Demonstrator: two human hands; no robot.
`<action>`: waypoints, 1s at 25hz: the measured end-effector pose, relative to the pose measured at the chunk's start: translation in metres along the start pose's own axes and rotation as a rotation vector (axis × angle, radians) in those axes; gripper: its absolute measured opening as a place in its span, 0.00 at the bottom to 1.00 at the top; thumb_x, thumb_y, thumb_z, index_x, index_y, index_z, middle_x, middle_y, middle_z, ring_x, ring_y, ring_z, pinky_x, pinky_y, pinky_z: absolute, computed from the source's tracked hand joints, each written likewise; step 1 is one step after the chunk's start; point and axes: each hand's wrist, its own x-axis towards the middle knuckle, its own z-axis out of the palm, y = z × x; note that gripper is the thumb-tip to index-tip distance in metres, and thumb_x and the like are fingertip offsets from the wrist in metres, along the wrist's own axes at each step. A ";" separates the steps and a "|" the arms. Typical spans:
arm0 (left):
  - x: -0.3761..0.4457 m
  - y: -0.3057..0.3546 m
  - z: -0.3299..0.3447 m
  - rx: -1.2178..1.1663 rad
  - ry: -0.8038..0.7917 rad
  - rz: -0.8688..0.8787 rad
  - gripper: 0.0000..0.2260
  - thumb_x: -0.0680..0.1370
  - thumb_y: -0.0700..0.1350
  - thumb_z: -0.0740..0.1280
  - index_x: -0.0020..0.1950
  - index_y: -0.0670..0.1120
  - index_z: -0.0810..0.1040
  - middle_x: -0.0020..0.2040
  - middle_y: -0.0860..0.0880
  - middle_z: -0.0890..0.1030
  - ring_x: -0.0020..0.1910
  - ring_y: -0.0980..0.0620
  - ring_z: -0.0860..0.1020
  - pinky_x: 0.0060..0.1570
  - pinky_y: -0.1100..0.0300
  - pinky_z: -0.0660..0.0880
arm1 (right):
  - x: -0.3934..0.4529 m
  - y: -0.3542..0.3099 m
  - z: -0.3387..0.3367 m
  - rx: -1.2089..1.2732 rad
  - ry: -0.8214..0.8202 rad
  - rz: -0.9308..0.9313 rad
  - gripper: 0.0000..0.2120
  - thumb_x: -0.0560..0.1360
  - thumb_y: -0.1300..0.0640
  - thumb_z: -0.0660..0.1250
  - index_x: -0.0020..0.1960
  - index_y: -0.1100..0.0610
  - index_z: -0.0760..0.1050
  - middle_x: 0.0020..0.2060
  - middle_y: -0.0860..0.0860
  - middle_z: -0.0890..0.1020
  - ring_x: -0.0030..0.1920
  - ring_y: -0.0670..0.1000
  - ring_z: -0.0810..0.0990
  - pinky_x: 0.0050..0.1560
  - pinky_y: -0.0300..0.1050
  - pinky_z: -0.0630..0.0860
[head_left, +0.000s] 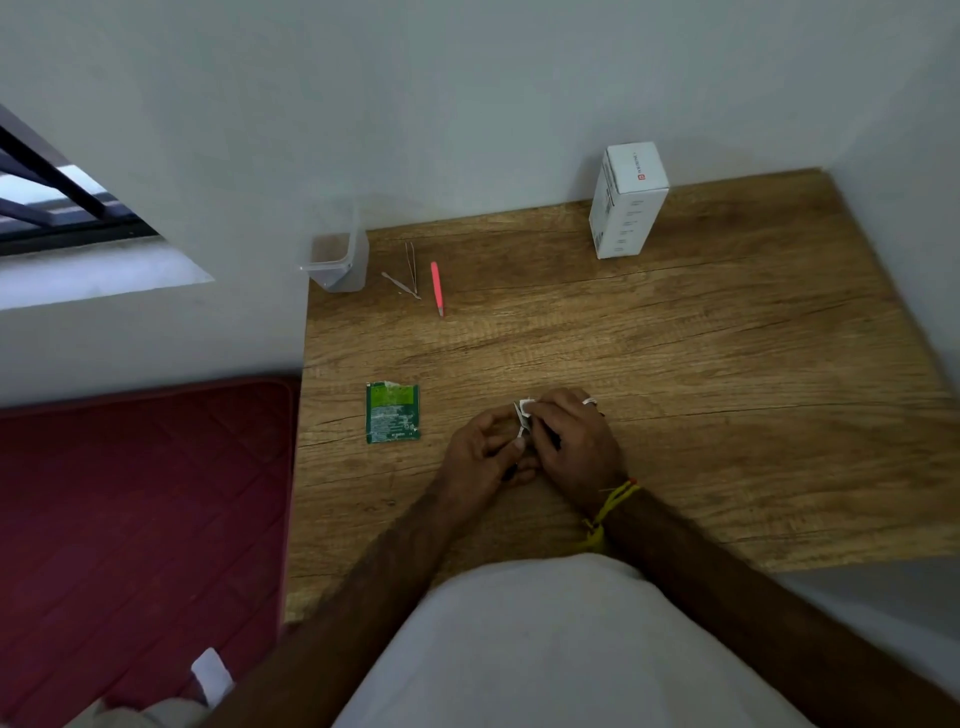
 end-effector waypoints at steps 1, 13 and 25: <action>0.000 0.000 0.001 -0.001 -0.001 0.002 0.17 0.80 0.32 0.64 0.68 0.42 0.72 0.56 0.36 0.83 0.46 0.48 0.85 0.46 0.56 0.83 | 0.001 0.001 0.000 -0.008 -0.003 -0.005 0.12 0.77 0.60 0.62 0.55 0.62 0.81 0.48 0.55 0.82 0.49 0.54 0.79 0.53 0.47 0.72; 0.001 0.000 0.000 0.006 0.006 -0.009 0.17 0.80 0.32 0.65 0.67 0.43 0.73 0.55 0.37 0.84 0.48 0.44 0.85 0.46 0.55 0.83 | 0.005 0.005 0.004 -0.011 0.024 0.019 0.11 0.77 0.63 0.64 0.56 0.63 0.81 0.49 0.55 0.81 0.50 0.53 0.79 0.53 0.47 0.73; 0.000 -0.001 -0.002 -0.003 -0.010 -0.004 0.17 0.80 0.32 0.65 0.68 0.42 0.72 0.54 0.37 0.84 0.47 0.44 0.85 0.47 0.54 0.83 | 0.004 0.001 0.003 0.031 0.036 0.064 0.12 0.78 0.61 0.63 0.57 0.63 0.81 0.50 0.54 0.81 0.51 0.52 0.79 0.52 0.50 0.76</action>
